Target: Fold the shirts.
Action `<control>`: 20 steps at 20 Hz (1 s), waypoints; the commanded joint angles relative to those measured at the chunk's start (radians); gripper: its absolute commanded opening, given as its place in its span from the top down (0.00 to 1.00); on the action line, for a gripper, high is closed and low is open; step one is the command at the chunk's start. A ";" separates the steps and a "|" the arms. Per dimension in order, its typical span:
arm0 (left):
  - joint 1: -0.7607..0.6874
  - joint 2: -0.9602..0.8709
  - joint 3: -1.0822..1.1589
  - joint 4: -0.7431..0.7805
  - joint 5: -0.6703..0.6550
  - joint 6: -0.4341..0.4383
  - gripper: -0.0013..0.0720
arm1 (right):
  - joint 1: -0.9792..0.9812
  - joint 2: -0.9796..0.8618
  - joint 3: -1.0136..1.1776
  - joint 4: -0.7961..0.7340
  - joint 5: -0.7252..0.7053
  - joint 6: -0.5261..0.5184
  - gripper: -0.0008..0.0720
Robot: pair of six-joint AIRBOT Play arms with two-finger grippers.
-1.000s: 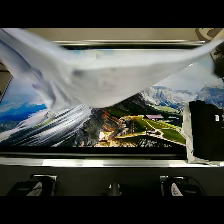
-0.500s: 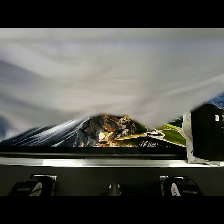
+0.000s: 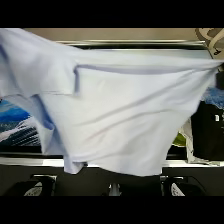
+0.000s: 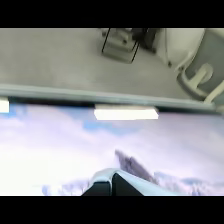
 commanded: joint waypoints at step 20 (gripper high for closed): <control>-0.021 -0.738 -0.101 -0.124 0.368 0.180 0.95 | -0.001 -0.752 -0.003 0.224 -0.528 0.162 0.97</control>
